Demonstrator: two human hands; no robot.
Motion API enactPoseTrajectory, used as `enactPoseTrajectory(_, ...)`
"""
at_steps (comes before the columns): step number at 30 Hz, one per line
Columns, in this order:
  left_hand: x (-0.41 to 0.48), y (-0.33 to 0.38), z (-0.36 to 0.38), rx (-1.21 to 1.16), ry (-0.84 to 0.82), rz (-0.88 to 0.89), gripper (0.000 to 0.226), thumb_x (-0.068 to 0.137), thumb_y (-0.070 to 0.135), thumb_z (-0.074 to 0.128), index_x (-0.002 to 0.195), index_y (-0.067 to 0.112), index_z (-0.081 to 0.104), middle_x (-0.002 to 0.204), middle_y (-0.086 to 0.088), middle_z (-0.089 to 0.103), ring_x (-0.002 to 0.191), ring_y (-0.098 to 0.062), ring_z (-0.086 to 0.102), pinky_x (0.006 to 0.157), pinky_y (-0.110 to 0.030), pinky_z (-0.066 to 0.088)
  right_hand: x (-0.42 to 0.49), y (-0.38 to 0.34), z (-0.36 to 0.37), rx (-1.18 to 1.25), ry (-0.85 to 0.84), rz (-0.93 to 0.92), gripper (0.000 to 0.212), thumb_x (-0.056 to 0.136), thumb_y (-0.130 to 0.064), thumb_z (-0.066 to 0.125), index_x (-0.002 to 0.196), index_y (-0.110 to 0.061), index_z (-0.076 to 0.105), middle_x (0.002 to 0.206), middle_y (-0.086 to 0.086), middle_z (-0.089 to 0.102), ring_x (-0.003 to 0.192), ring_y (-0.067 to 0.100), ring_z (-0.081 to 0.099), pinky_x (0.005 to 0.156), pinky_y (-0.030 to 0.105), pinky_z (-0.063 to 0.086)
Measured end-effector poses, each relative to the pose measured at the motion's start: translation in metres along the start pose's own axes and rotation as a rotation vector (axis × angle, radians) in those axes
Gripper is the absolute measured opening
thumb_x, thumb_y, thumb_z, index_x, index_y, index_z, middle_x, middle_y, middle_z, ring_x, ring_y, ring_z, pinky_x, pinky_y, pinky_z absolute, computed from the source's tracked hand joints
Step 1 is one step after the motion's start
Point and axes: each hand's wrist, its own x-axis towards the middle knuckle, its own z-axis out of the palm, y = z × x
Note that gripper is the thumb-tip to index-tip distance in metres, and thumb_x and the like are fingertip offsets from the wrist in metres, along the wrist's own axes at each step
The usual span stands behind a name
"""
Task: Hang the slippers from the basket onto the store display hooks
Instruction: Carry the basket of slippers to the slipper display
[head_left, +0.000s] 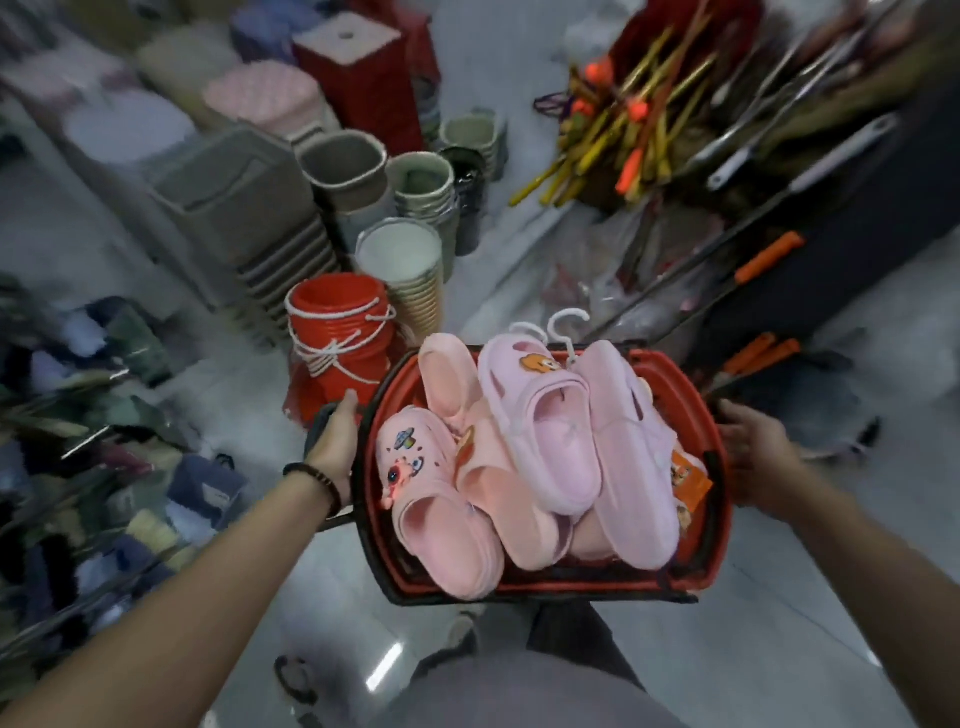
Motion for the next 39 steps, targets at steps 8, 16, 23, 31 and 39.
enactPoseTrajectory(8, -0.063, 0.034, 0.088, 0.253, -0.363, 0.112, 0.064, 0.105, 0.062, 0.034, 0.08, 0.011, 0.065, 0.049, -0.008, 0.067, 0.035, -0.019, 0.062, 0.038, -0.02, 0.046, -0.091, 0.103, -0.119, 0.314, 0.214, 0.043, 0.042, 0.089, -0.064, 0.058, 0.087, -0.023, 0.065, 0.063, 0.002, 0.044, 0.057, 0.02, 0.039, 0.062, 0.031, 0.032)
enactPoseTrajectory(16, -0.178, 0.001, 0.222, 0.518, -0.587, 0.147, 0.074, 0.096, 0.073, 0.041, 0.079, 0.006, 0.067, 0.053, -0.013, 0.068, 0.051, -0.028, 0.068, 0.059, -0.034, 0.048, -0.196, 0.239, -0.224, 0.609, 0.449, 0.062, 0.055, 0.092, -0.064, 0.057, 0.107, -0.012, 0.069, 0.091, 0.013, 0.068, 0.081, 0.028, 0.06, 0.072, 0.036, 0.045)
enactPoseTrajectory(23, -0.307, -0.095, 0.34, 0.63, -0.794, 0.281, 0.048, 0.1, 0.061, 0.045, 0.101, 0.021, 0.07, 0.075, -0.007, 0.075, 0.062, -0.023, 0.071, 0.066, -0.034, 0.047, -0.312, 0.351, -0.318, 0.84, 0.631, 0.098, 0.058, 0.093, -0.065, 0.055, 0.113, -0.012, 0.067, 0.111, 0.017, 0.07, 0.106, 0.036, 0.063, 0.083, 0.043, 0.048)
enactPoseTrajectory(31, -0.459, -0.234, 0.454, 0.979, -0.986, 0.28, 0.068, 0.096, 0.065, 0.048, 0.089, -0.002, 0.057, 0.078, -0.024, 0.052, 0.062, -0.038, 0.05, 0.055, -0.033, 0.046, -0.448, 0.477, -0.398, 1.091, 0.847, 0.087, 0.046, 0.107, -0.048, 0.047, 0.087, -0.009, 0.062, 0.084, 0.011, 0.065, 0.074, 0.027, 0.059, 0.061, 0.031, 0.039)
enactPoseTrajectory(39, -0.61, -0.41, 0.558, 1.246, -1.153, 0.226, 0.072, 0.095, 0.073, 0.042, 0.082, 0.005, 0.064, 0.07, -0.021, 0.072, 0.069, -0.032, 0.059, 0.06, -0.037, 0.044, -0.533, 0.603, -0.462, 1.314, 1.06, 0.159, 0.044, 0.11, -0.038, 0.045, 0.079, -0.009, 0.057, 0.076, 0.007, 0.059, 0.066, 0.021, 0.053, 0.038, 0.017, 0.044)
